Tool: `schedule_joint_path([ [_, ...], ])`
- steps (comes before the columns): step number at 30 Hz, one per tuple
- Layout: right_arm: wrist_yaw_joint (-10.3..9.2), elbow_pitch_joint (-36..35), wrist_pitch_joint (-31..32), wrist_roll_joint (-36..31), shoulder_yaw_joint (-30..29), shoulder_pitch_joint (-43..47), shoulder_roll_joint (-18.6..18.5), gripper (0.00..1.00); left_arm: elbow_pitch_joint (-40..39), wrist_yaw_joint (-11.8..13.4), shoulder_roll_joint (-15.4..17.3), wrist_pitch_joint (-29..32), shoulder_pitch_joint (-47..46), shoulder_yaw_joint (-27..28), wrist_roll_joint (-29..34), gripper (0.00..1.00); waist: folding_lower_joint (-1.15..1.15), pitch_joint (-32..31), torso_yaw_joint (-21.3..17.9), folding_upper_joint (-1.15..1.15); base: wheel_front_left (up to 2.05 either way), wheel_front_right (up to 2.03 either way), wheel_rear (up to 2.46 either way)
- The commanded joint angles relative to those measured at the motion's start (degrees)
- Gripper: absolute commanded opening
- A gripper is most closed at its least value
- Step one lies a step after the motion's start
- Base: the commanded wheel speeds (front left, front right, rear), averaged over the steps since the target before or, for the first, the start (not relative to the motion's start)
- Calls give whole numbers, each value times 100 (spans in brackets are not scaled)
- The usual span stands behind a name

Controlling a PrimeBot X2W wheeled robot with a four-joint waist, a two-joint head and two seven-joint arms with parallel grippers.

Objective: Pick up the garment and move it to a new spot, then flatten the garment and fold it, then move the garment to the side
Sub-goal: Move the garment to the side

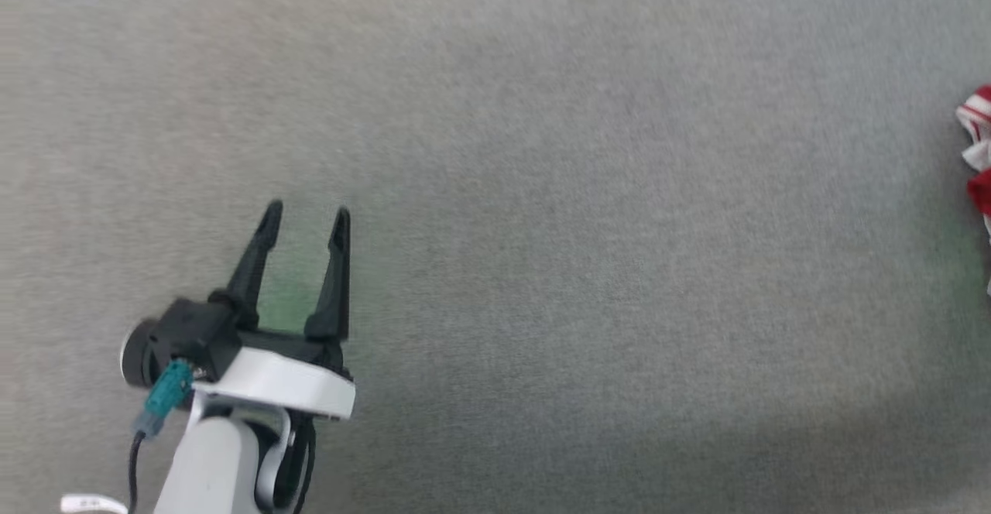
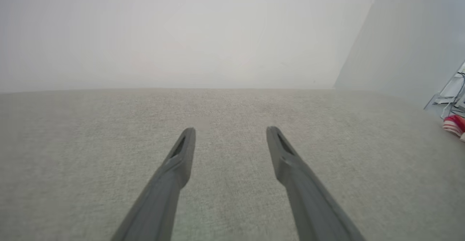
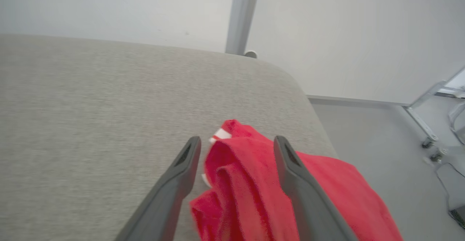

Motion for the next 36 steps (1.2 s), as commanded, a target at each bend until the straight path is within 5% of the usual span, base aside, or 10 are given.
schedule_joint_path([
  [1,-12,-90,-48,-18,19,153,80,100,44,13,-11,-11,126,33,-29,100,0,-352,280,0,0,0,0],
  [16,-9,-1867,-55,-518,-458,1845,998,100,155,13,-38,-12,1163,537,-135,100,0,-1371,726,0,0,0,0],
  [36,-8,-3608,99,-1056,-2159,3587,1777,100,-577,13,-110,-12,1957,840,25,100,0,-1643,869,0,0,0,0],
])
